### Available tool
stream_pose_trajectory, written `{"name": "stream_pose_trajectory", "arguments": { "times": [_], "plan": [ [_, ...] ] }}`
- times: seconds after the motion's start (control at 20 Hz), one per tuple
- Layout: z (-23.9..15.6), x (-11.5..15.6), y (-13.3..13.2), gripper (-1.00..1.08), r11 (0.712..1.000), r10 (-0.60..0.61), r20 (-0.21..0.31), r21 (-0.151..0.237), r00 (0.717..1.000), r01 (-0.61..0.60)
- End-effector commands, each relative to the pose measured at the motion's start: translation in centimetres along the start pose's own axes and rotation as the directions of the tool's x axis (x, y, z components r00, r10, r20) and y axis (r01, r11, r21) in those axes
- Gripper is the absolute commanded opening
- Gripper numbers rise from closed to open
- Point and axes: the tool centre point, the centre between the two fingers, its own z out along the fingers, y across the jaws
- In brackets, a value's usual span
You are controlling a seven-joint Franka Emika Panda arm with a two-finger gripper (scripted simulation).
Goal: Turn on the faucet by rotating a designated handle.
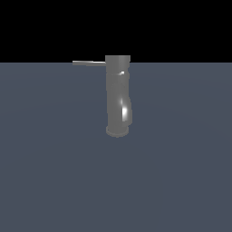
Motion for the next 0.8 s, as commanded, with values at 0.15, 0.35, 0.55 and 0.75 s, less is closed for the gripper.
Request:
{"name": "stream_pose_trajectory", "arguments": {
  "times": [0.15, 0.35, 0.55, 0.75],
  "plan": [
    [0.8, 2.6, -1.9, -1.00, 0.992, 0.125, 0.002, 0.005, 0.992, -0.125],
    [1.5, 4.5, -3.3, -1.00, 0.977, 0.214, 0.003, 0.006, 0.977, -0.214],
    [2.3, 6.3, -4.8, -1.00, 0.953, 0.302, 0.005, 0.007, 0.953, -0.302],
    [3.4, 8.0, -6.3, -1.00, 0.922, 0.387, 0.005, 0.007, 0.922, -0.387]
  ]
}}
